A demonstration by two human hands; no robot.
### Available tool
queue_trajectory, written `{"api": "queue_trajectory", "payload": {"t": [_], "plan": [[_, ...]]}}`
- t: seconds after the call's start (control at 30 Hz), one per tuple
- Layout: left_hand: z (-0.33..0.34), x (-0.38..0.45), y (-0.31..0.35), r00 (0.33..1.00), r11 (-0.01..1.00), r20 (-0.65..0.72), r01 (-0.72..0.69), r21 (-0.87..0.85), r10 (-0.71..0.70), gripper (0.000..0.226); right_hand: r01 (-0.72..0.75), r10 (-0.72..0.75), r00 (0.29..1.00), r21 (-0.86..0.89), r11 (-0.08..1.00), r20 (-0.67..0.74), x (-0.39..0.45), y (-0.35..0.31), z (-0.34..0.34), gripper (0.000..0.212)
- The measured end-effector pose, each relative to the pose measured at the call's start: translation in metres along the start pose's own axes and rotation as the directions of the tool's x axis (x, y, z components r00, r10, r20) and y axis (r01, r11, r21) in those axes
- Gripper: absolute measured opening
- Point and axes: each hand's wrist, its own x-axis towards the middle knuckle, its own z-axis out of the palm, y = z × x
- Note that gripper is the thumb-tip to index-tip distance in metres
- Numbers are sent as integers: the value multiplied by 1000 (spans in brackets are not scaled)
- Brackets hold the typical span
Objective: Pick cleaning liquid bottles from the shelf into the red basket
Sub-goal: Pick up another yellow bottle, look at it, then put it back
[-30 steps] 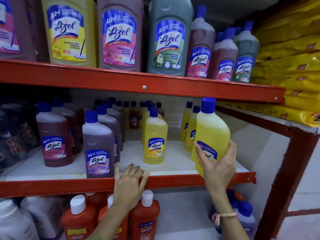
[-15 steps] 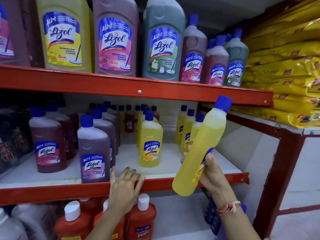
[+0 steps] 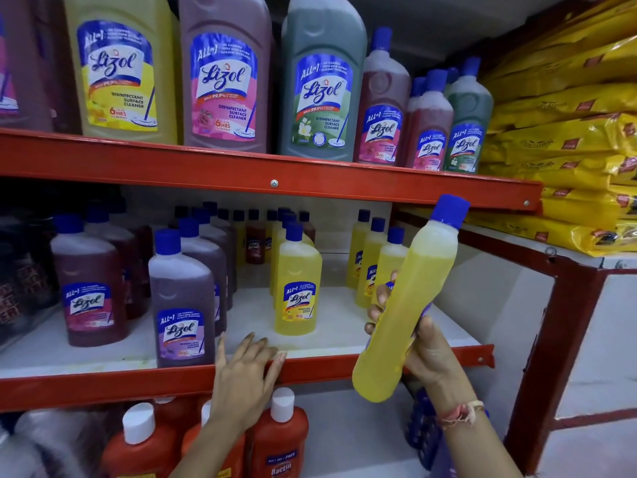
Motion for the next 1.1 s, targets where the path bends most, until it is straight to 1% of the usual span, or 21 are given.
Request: {"api": "queue_trajectory", "payload": {"t": [0.1, 0.23, 0.37, 0.53, 0.67, 0.77, 0.87, 1.1], "plan": [[-2, 0, 0, 1000, 1000, -1, -3, 3, 3, 68, 42, -53, 996, -143, 989, -77, -3, 2, -9, 56], [-3, -1, 2, 1000, 1000, 4, -3, 6, 3, 68, 43, -95, 976, -256, 966, -196, -6, 1, -25, 67], [-3, -1, 2, 1000, 1000, 5, -3, 5, 3, 68, -29, -106, 952, -427, 904, -289, -3, -5, -38, 75], [-4, -1, 1, 1000, 1000, 2, -11, 13, 11, 65, -145, -122, 906, -567, 811, -406, 0, -14, -64, 70], [-4, -1, 1, 1000, 1000, 9, -10, 14, 10, 67, -204, -110, 880, -576, 791, -462, 0, -20, -87, 68], [-3, -1, 1, 1000, 1000, 8, -7, 10, 7, 66, -255, -73, 860, -548, 797, -506, -3, -22, -101, 82], [-3, -1, 2, 1000, 1000, 13, 2, 2, -2, 66, -294, -36, 838, -505, 812, -545, -8, -20, -113, 89], [-3, -2, 2, 1000, 1000, 15, 5, -4, -5, 68, -345, 29, 834, -481, 806, -551, -14, -13, -122, 92]]}}
